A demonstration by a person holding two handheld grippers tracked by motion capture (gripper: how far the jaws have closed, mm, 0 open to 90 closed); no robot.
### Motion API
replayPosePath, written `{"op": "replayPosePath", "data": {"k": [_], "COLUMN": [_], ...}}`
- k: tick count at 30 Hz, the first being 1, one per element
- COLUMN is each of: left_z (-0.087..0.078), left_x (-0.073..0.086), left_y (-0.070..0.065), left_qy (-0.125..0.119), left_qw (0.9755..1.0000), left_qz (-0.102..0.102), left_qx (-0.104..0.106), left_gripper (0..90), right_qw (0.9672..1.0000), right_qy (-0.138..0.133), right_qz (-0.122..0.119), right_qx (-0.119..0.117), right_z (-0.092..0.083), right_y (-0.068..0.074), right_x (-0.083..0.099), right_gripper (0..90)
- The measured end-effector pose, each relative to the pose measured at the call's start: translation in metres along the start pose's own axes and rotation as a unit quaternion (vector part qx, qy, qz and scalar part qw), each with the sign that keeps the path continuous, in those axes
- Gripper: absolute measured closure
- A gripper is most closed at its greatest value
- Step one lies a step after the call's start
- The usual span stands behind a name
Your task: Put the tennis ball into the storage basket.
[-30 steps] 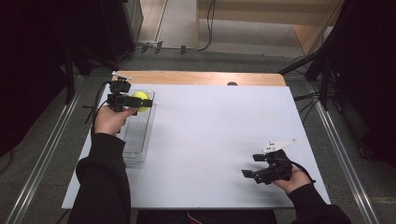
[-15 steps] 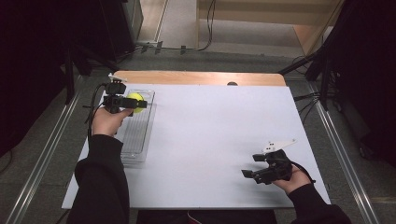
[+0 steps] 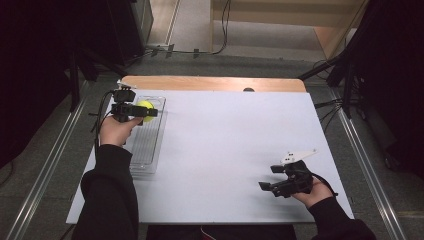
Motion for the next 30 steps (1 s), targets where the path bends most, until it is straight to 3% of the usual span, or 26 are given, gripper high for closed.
{"op": "replayPosePath", "data": {"k": [30], "left_z": [0.027], "left_x": [0.014], "left_y": [0.007], "left_qy": [0.023], "left_qw": [0.9996], "left_qz": [-0.015], "left_qx": [-0.009], "left_gripper": [25.7], "right_qw": [1.0000], "right_qy": [0.000], "right_qz": [-0.001], "right_qx": [-0.001], "right_z": [0.001], "right_y": [0.000], "right_x": [0.000], "right_gripper": [16.9]}}
Point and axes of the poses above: each handheld gripper's, and its own axes: z roughly forward along the jaws, x roughly out of its underside, y roughly to its left, the point moved 5 cm from there along z, roughly forward along the jaws, and after that the axes turned 8 degrees about z, right-handed, at the moved point
